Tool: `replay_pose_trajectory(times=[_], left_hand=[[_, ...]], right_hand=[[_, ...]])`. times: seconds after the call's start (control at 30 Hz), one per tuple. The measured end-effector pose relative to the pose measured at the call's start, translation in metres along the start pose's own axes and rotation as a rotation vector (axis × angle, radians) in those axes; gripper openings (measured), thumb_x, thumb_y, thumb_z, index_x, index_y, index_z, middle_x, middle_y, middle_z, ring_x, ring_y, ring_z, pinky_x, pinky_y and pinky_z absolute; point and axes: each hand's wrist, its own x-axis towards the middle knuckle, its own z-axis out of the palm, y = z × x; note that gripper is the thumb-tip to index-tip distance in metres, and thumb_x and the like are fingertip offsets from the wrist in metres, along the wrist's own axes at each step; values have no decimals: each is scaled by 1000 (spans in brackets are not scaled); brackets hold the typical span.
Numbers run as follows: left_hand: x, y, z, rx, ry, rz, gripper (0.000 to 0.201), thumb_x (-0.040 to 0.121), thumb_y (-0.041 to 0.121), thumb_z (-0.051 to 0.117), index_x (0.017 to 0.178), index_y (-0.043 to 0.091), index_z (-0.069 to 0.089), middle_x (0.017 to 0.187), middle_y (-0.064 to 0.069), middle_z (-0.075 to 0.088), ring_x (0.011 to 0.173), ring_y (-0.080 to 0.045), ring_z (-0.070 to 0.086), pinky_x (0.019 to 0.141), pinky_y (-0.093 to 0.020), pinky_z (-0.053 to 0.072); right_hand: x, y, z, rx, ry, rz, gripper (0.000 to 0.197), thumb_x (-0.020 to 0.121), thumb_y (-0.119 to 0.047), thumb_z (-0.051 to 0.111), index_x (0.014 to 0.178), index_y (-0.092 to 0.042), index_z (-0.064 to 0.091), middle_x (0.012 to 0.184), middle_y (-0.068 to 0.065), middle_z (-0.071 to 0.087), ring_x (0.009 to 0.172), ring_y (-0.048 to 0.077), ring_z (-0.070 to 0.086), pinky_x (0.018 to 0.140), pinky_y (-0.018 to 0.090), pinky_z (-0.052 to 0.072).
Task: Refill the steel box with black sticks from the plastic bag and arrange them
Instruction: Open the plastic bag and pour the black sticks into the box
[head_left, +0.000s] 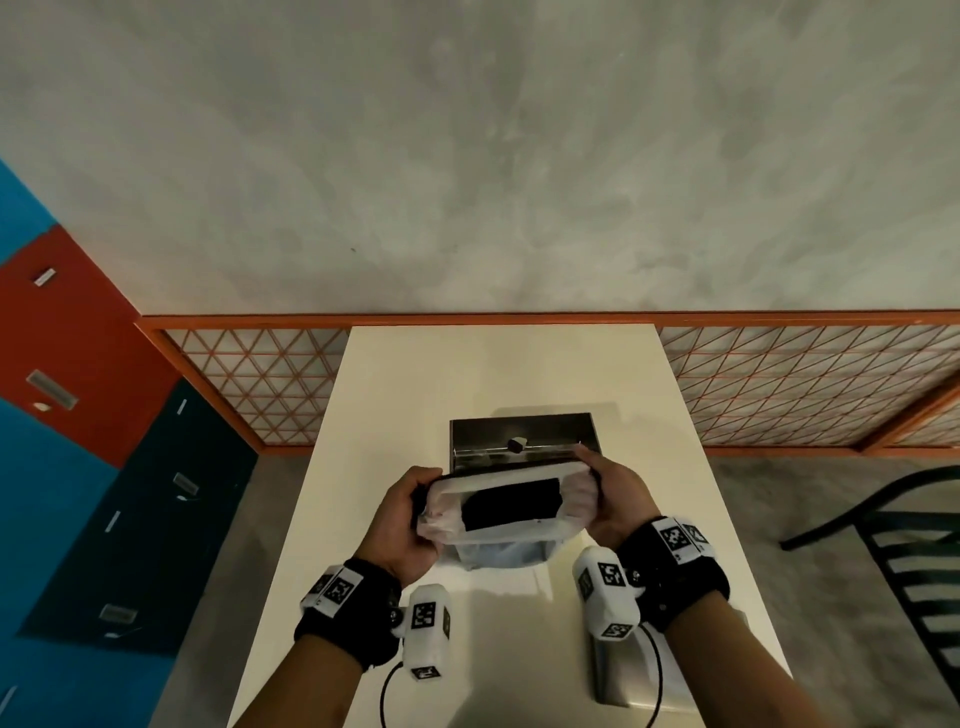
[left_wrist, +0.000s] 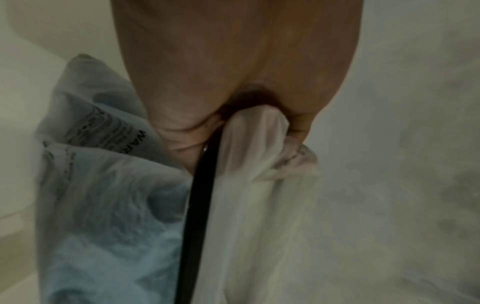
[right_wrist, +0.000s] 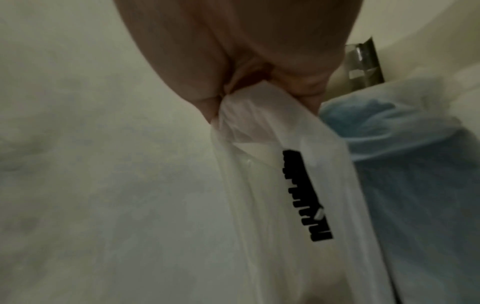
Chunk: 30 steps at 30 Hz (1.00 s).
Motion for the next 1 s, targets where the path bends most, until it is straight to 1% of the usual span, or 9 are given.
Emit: replay_pose_trajectory(times=[0.07, 0.13, 0.3, 0.37, 0.47, 0.6, 0.77, 0.93, 1.0], left_hand=[[5, -1, -2, 8, 52, 24, 16, 90, 25, 63, 92, 10, 68, 84, -6, 68, 74, -19, 65, 70, -28, 53], [10, -1, -2, 69, 132, 83, 21, 94, 29, 64, 98, 9, 65, 85, -8, 65, 70, -19, 64, 60, -27, 52], [4, 6, 1, 743, 304, 452, 49, 87, 42, 78, 126, 27, 52, 109, -3, 65, 90, -18, 67, 78, -40, 59], [-1, 8, 2, 1044, 308, 661, 60, 87, 29, 79, 136, 33, 45, 117, 2, 55, 103, -11, 60, 84, -32, 56], [-5, 6, 9, 1367, 267, 796, 59, 89, 11, 68, 133, 44, 45, 122, 9, 41, 89, -3, 59, 66, -13, 46], [-2, -1, 7, 1630, 218, 707, 37, 93, 11, 56, 111, 42, 63, 126, 6, 45, 93, -21, 66, 74, -26, 51], [-4, 4, 7, 1608, 199, 574, 57, 92, 7, 55, 141, 35, 51, 121, 1, 55, 109, -25, 60, 92, -39, 52], [-8, 10, 6, 1412, 192, 572, 64, 88, 6, 53, 141, 43, 50, 120, 11, 56, 91, -27, 65, 86, -44, 57], [-8, 8, 4, 1541, 187, 506, 64, 90, 16, 55, 144, 47, 41, 120, 8, 55, 93, -26, 68, 89, -45, 55]], right_hand=[[5, 4, -2, -87, 46, -21, 35, 92, -26, 61, 63, -11, 48, 53, 5, 46, 41, 17, 42, 39, 26, 35], [0, 8, 3, -241, 114, -146, 24, 96, -24, 59, 92, -2, 67, 82, 18, 68, 67, 28, 60, 54, 31, 41], [-10, 6, 11, -790, 6, -532, 39, 80, -31, 74, 116, -40, 59, 110, 4, 66, 95, 22, 67, 77, 38, 58], [-13, 4, 13, -1155, -70, -671, 45, 83, -24, 73, 120, -44, 57, 121, -4, 55, 105, 11, 59, 92, 25, 50], [-9, 13, 14, -1570, -60, -751, 34, 86, -17, 68, 114, -38, 64, 130, -6, 42, 116, 11, 48, 102, 17, 38], [-7, 17, 17, -1696, 87, -542, 44, 90, -17, 54, 130, -35, 54, 123, 9, 57, 108, 30, 61, 95, 35, 51], [-19, 12, 18, -1539, -35, -384, 73, 85, 5, 36, 144, -38, 33, 106, 17, 64, 80, 35, 70, 56, 37, 60], [-23, 7, 16, -1319, -36, -580, 76, 74, 5, 50, 137, -38, 49, 130, -4, 62, 119, 19, 59, 97, 34, 49], [-23, 11, 14, -1410, 13, -556, 77, 78, 5, 51, 143, -36, 44, 130, 2, 62, 118, 24, 59, 97, 30, 47]])
